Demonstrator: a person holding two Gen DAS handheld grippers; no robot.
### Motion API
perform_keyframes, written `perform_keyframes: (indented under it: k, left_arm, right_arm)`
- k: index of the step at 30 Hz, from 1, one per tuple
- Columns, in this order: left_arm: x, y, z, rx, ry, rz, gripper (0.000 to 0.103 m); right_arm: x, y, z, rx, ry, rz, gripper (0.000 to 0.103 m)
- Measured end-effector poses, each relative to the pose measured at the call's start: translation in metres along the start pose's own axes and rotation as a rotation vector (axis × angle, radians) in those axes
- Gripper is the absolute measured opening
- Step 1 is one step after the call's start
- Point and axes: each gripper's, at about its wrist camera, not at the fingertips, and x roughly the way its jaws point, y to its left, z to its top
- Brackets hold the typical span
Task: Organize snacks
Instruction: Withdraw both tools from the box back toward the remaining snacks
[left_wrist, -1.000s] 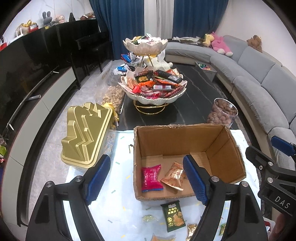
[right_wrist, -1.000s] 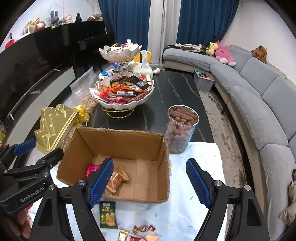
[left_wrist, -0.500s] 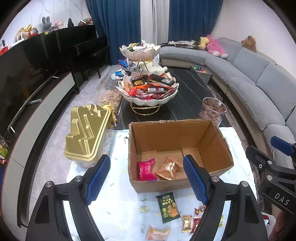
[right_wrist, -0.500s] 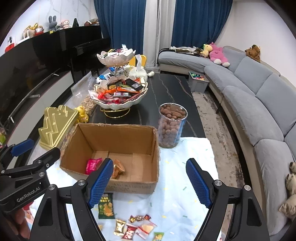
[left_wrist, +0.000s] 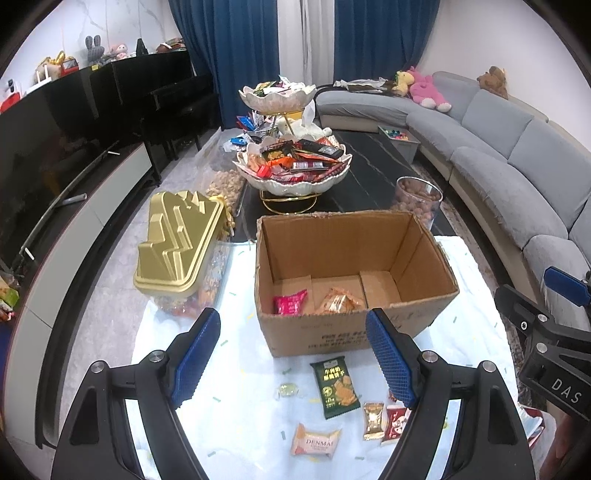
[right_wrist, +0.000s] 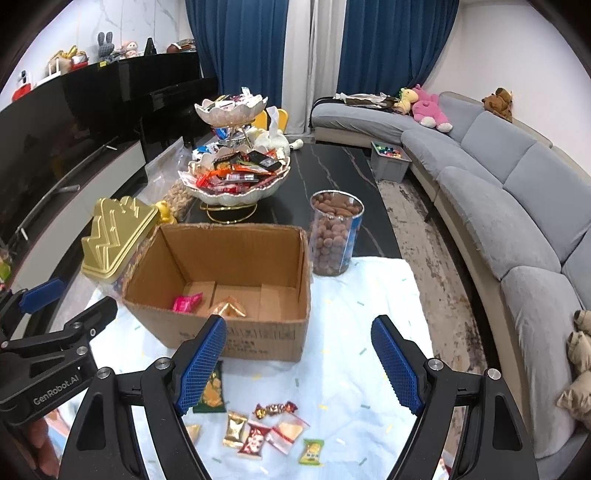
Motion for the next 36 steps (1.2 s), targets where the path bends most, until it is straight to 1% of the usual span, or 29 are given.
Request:
perform_keyframes:
  k: [9, 13, 27, 36]
  left_arm:
    - [-0.007, 0.000, -0.026, -0.019, -0.001, -0.009, 0.081]
    - [-0.005, -0.002, -0.040, -0.006, 0.007, -0.003, 0.081]
    - [0.009, -0.005, -0.097, 0.024, 0.046, 0.018, 0.081]
    - [0.031, -0.010, -0.134, 0.053, 0.101, 0.006, 0.081]
  right_arm:
    - [-0.003, 0.002, -0.026, 0.005, 0.021, 0.009, 0.081]
    - [-0.003, 0.002, -0.038, 0.008, 0.031, 0.011, 0.081]
    - [0.009, 0.010, -0.088, -0.009, 0.080, 0.017, 0.081]
    - [0.026, 0.016, -0.119, -0.015, 0.123, 0.027, 0.081]
